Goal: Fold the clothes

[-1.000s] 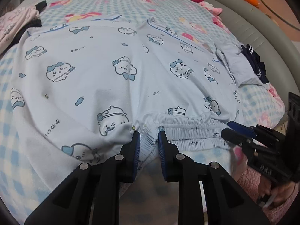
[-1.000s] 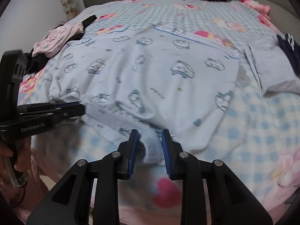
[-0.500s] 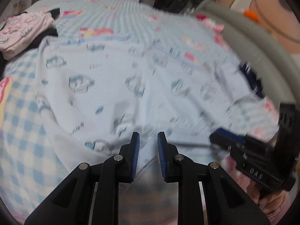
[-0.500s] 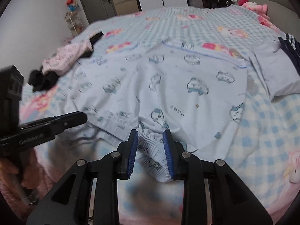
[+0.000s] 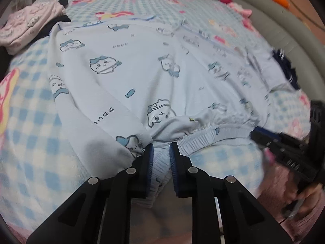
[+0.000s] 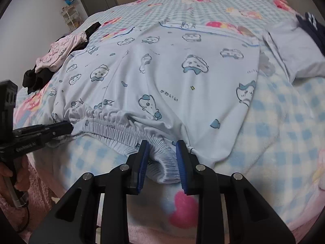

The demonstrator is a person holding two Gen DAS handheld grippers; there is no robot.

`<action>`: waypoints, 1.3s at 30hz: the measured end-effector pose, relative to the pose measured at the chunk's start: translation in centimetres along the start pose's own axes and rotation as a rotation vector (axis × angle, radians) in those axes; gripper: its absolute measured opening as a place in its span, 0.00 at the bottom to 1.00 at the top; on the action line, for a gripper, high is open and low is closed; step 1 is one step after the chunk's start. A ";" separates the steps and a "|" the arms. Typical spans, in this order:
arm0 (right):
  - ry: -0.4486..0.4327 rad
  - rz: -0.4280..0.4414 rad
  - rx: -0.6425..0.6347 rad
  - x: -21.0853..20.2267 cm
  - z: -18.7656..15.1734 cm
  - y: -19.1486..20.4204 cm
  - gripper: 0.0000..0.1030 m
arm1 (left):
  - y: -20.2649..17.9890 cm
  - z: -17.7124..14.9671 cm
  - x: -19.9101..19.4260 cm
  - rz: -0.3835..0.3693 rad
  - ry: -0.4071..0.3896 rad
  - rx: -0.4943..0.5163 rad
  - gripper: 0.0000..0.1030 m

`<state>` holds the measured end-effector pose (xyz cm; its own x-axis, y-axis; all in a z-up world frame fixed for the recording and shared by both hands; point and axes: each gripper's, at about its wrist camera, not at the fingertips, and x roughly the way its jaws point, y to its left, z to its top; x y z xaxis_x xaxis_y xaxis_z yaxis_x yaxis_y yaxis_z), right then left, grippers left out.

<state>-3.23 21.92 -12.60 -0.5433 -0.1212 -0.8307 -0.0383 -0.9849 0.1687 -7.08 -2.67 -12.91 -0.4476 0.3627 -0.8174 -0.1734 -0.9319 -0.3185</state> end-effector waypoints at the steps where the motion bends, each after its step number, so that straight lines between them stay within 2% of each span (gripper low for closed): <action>1: -0.020 0.007 -0.006 -0.5 0.0 0.3 0.28 | 0.1 0.0 -0.7 -0.018 -0.020 -0.013 0.19; 3: -0.059 0.023 0.003 -1.8 0.2 0.6 0.28 | 0.6 -0.1 -2.4 -0.058 -0.065 -0.057 0.19; 5: -0.099 0.039 0.046 -3.5 0.3 0.1 0.28 | 2.1 -0.5 -4.1 -0.100 -0.101 -0.150 0.19; 8: -0.119 0.036 0.136 -5.3 0.2 -1.7 0.28 | 4.7 -1.7 -5.4 -0.148 -0.099 -0.290 0.19; 10: -0.102 0.046 0.205 -5.8 -0.2 -3.0 0.28 | 5.6 -2.6 -5.4 -0.195 -0.076 -0.337 0.19; 12: -0.067 0.109 0.285 -5.2 -0.7 -4.2 0.28 | 5.6 -2.7 -5.1 -0.194 -0.071 -0.349 0.25; 14: -0.035 0.134 0.341 -4.2 -1.2 -5.0 0.28 | 5.5 -2.7 -4.8 -0.194 -0.066 -0.360 0.33; 16: -0.006 0.132 0.361 -3.5 -1.3 -4.9 0.28 | 5.4 -2.8 -4.5 -0.194 -0.061 -0.371 0.33; 19: -0.011 0.133 0.365 -3.6 -1.5 -4.6 0.28 | 5.4 -2.9 -4.1 -0.193 -0.054 -0.388 0.33; 20: -0.012 0.124 0.362 -3.5 -1.5 -4.5 0.28 | 5.3 -3.0 -4.0 -0.193 -0.051 -0.394 0.31; 24: 0.003 0.015 0.340 -3.7 -1.7 -4.8 0.28 | 5.2 -3.1 -3.4 -0.192 -0.041 -0.416 0.31; 27: 0.001 -0.033 0.324 -4.2 -1.8 -5.5 0.28 | 5.1 -3.2 -3.0 -0.192 -0.034 -0.433 0.31; 28: -0.004 -0.011 0.336 -4.3 -1.9 -5.7 0.28 | 5.2 -3.3 -2.9 -0.199 -0.032 -0.441 0.31; 31: -0.029 0.140 0.399 -4.6 -1.9 -6.2 0.28 | 5.8 -3.2 -2.7 -0.304 -0.041 -0.495 0.32; 33: -0.024 0.158 0.407 -4.4 -1.7 -6.0 0.29 | 6.0 -3.0 -2.6 -0.322 -0.039 -0.507 0.32; 34: -0.018 0.127 0.393 -4.3 -1.6 -5.8 0.29 | 5.9 -2.9 -2.5 -0.311 -0.034 -0.505 0.32; 36: -0.002 0.053 0.356 -4.0 -1.7 -5.6 0.29 | 5.7 -2.7 -2.5 -0.231 -0.024 -0.482 0.31; 37: 0.000 0.046 0.358 -4.0 -1.9 -5.8 0.29 | 5.6 -2.6 -2.5 -0.201 -0.021 -0.474 0.30; 39: 0.003 0.034 0.364 -4.1 -2.2 -6.2 0.29 | 5.9 -2.6 -2.8 -0.219 -0.029 -0.486 0.30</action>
<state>1.07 28.20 -11.43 -0.5471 -0.1544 -0.8227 -0.3159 -0.8721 0.3738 -4.58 -9.16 -13.78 -0.4722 0.5421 -0.6951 0.1578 -0.7238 -0.6718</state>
